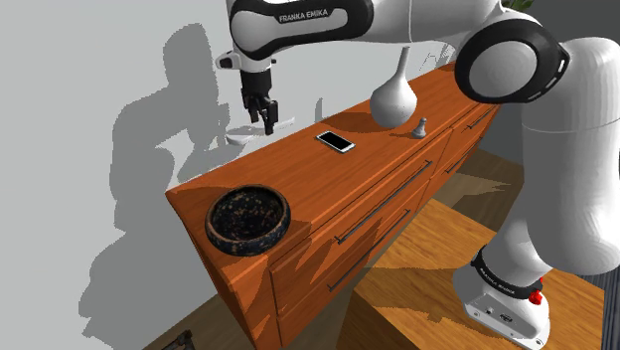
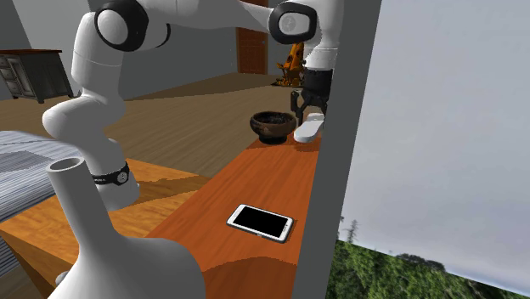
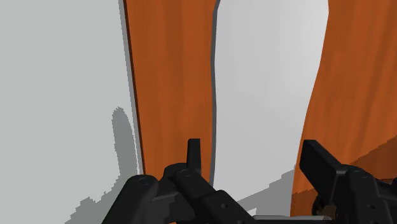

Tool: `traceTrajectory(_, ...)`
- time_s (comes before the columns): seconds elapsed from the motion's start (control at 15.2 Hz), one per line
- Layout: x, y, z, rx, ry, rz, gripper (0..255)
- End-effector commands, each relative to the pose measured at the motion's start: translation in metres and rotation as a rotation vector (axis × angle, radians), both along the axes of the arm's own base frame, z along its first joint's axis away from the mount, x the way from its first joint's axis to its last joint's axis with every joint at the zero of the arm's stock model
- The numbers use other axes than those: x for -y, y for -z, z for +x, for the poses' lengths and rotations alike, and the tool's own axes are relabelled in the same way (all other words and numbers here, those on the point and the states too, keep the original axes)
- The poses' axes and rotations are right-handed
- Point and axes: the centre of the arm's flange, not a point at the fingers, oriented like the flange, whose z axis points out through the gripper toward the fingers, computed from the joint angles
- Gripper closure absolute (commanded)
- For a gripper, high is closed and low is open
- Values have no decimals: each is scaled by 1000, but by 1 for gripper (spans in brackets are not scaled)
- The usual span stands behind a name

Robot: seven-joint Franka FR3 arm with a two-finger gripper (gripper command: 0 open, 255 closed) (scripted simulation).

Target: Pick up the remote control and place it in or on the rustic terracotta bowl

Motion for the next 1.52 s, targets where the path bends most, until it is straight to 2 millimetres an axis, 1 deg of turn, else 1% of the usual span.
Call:
traceTrajectory(0.0, 0, -11, 2, 0, 0, 0, 255)
traceTrajectory(0.2, 0, -27, 2, 0, 0, 0, 255)
traceTrajectory(0.26, 0, -29, 2, 0, 0, 0, 255)
traceTrajectory(1.45, -168, -34, -166, 0, 0, 0, 255)
